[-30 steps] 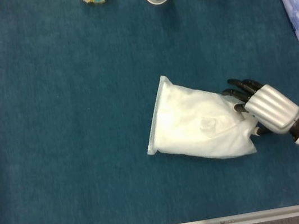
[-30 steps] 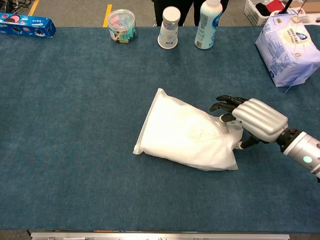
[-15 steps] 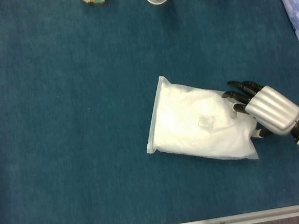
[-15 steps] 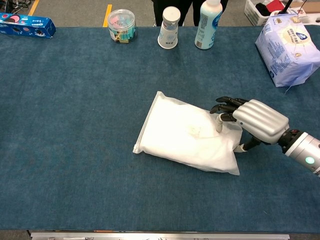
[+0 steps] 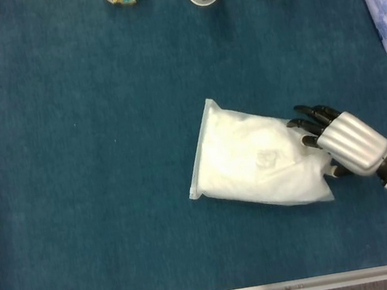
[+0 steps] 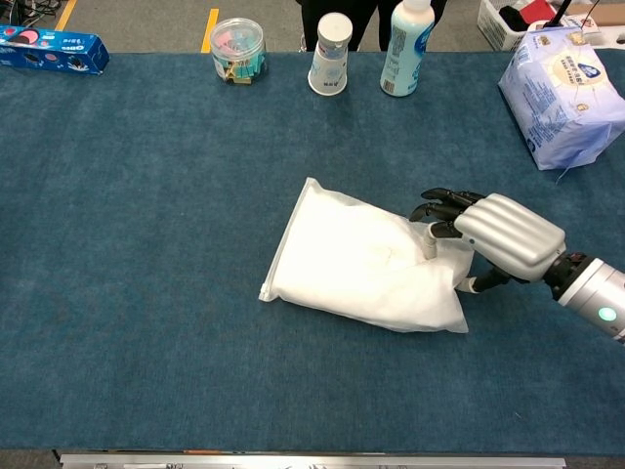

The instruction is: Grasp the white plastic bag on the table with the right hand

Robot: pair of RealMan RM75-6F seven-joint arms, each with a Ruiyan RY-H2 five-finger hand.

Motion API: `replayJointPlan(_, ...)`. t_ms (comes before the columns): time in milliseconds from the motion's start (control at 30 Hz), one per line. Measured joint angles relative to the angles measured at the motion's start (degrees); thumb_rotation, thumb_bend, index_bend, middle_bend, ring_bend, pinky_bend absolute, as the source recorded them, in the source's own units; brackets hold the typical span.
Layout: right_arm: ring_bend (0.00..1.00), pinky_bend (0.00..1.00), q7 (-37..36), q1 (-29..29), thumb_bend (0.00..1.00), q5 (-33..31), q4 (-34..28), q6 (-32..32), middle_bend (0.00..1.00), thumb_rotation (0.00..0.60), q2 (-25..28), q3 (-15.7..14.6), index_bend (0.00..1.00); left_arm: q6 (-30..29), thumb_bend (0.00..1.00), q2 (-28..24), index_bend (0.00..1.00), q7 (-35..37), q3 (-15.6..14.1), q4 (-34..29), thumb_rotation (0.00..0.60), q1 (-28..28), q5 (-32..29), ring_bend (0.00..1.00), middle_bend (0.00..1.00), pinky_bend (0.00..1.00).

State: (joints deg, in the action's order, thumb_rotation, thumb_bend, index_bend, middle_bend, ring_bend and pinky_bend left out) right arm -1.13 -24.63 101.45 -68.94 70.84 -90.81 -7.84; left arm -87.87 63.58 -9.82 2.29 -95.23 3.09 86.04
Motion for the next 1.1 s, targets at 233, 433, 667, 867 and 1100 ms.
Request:
replayJointPlan(233,0.07,0.2,1.8,-0.4,0.0,1.9,-3.6,1.1,0.21,0.6,2.5,-0.6,0.02,0.0,0.18,0.0,0.44,0.0,0.0,0.0,0.6,0.0,0.0,0.38,0.43,0.51)
replayJointPlan(433,0.04,0.19,5.5,-0.7,0.0,2.7,-9.2,0.6,0.16,0.6,7.9,-1.6,0.0,-0.4,0.18,-0.2,0.44,0.0,0.1,-0.3,0.6,-0.1,0.2,0.38,0.43,0.51)
replayJointPlan(667,0.03,0.19,13.3,1.1,0.0,1.2,-17.9,1.5,0.15,0.6,16.7,-2.0,0.03,-1.4,0.18,-0.3,0.44,0.0,0.1,-0.9,0.6,-0.3,1.1,0.38,0.43,0.51)
replayJointPlan(867,0.03,0.19,21.5,5.1,0.0,-0.8,-22.9,5.8,0.17,0.6,23.6,-1.7,0.16,-3.5,0.18,-0.8,0.44,0.4,0.0,-2.2,0.6,-0.6,3.5,0.38,0.43,0.51)
replayJointPlan(1100,0.03,0.19,31.4,11.5,0.0,-6.0,-25.9,12.0,0.21,0.6,27.1,0.0,0.31,-3.7,0.18,-1.3,0.44,0.7,-0.1,-3.1,0.6,-0.8,4.2,0.38,0.43,0.51)
